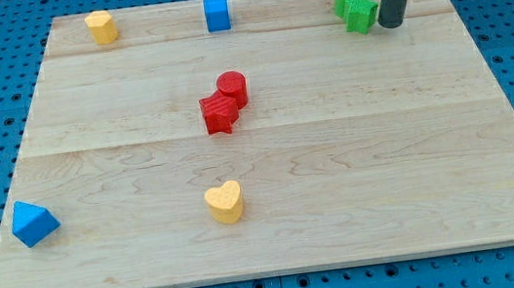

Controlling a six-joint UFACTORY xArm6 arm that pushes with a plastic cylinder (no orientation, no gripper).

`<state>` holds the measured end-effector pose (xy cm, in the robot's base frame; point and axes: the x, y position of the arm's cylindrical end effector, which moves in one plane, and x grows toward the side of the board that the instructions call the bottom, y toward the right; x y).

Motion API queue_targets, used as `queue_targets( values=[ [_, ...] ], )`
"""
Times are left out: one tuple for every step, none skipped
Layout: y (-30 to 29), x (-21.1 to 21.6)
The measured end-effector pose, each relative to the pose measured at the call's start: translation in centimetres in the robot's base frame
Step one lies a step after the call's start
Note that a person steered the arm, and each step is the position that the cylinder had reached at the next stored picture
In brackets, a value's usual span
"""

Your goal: Push the blue cube towards the blue triangle

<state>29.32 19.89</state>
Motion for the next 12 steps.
queue_targets(
  values=[
    [0.1, 0.2],
    [0.1, 0.4],
    [0.2, 0.8],
    [0.4, 0.9],
    [0.6, 1.1],
    [0.6, 1.4],
    [-2.0, 2.0],
    [-8.2, 2.0],
    [-12.7, -0.5],
    [-12.7, -5.6],
    [-16.0, -7.7],
    [-22.6, -9.3]
  ],
)
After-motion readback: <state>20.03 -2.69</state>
